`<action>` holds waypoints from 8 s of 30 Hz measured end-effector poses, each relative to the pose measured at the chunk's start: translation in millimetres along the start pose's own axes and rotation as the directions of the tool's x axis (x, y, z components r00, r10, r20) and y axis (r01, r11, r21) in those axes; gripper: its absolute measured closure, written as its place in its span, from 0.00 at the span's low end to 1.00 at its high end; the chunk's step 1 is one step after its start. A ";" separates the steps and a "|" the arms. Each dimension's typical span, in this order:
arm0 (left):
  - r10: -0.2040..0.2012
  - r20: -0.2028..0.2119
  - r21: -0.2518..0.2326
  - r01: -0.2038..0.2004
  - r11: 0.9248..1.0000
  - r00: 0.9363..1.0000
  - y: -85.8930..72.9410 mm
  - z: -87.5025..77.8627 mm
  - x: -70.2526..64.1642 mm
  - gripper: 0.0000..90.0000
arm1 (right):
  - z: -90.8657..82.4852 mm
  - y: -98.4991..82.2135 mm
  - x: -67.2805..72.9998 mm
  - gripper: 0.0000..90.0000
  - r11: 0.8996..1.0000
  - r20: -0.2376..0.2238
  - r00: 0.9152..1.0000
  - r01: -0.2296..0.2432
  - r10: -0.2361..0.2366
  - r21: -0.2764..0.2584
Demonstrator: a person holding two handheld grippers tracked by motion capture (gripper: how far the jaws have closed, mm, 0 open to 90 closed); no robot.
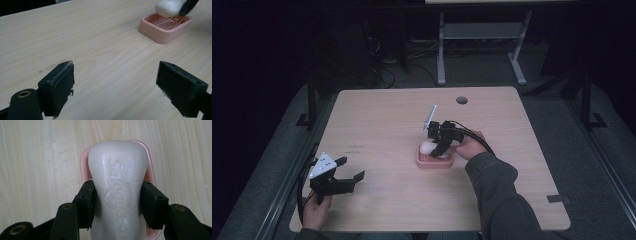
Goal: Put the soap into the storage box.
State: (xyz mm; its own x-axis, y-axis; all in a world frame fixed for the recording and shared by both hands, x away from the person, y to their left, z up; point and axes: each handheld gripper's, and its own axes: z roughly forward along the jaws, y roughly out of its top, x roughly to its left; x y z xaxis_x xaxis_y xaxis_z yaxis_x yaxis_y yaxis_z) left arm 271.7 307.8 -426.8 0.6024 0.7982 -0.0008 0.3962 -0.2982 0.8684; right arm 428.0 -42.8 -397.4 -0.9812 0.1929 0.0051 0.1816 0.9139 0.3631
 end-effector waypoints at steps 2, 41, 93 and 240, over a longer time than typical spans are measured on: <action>0.003 0.002 0.000 -0.003 1.000 1.000 0.1 0.4 -0.3 0.16 | 2.0 -0.2 -1.3 0.54 1.000 0.000 1.000 -0.005 0.005 0.003; 0.004 0.004 -0.002 -0.004 1.000 1.000 0.3 -1.0 0.4 0.16 | 26.3 -3.4 -7.9 0.54 0.998 -0.010 0.999 -0.034 0.035 0.057; 0.006 0.003 -0.003 -0.006 1.000 1.000 0.3 -2.2 -0.6 0.16 | -0.8 -17.1 -2.2 0.41 0.993 0.028 0.994 -0.109 0.110 -0.045; 0.012 0.015 0.042 -0.013 0.999 1.000 -4.1 6.3 -2.5 0.16 | -43.3 -201.2 90.2 0.36 0.895 0.061 0.924 -0.346 0.377 -0.281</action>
State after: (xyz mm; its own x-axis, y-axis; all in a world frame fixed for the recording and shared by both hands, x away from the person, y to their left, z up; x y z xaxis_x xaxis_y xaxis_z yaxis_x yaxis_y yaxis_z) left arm 273.0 303.7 -433.5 0.6174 0.7867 0.0026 0.4171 -0.3302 0.8468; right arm 300.1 -224.7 -429.7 -0.8345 0.5444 0.0849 0.4841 0.6509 0.5848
